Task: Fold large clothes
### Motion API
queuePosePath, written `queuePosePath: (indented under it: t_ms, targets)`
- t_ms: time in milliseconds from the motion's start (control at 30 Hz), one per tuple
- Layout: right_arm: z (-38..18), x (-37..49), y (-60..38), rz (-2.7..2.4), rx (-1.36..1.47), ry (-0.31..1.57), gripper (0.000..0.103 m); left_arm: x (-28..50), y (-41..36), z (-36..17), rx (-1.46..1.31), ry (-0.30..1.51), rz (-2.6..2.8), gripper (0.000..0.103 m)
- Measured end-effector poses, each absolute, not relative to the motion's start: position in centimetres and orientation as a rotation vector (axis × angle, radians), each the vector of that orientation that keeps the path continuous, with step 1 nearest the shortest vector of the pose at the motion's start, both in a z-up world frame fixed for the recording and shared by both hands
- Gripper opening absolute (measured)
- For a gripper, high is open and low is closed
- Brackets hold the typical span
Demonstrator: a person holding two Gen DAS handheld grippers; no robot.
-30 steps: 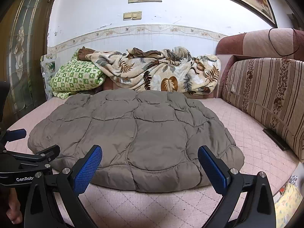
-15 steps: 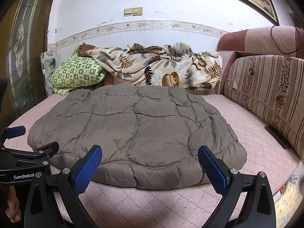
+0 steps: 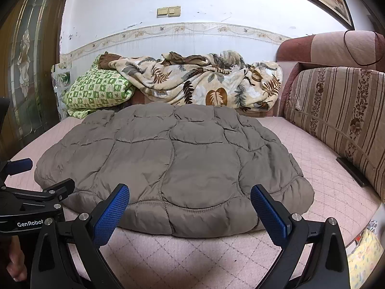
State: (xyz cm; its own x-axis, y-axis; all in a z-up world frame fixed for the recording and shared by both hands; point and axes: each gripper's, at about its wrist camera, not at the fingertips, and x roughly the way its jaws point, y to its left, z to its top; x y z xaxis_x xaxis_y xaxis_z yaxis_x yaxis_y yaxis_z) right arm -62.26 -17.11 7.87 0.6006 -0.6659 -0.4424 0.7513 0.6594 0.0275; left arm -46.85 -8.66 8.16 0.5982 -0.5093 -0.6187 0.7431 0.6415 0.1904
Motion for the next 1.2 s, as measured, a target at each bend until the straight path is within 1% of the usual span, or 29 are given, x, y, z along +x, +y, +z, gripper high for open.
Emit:
queuePosePath:
  t_ms: [1200]
  targets:
    - [7.66, -62.46, -17.48, -0.834, 0.223, 0.419, 0.102, -46.11, -8.53, 7.71, 0.465, 0.572, -0.748, 0.103]
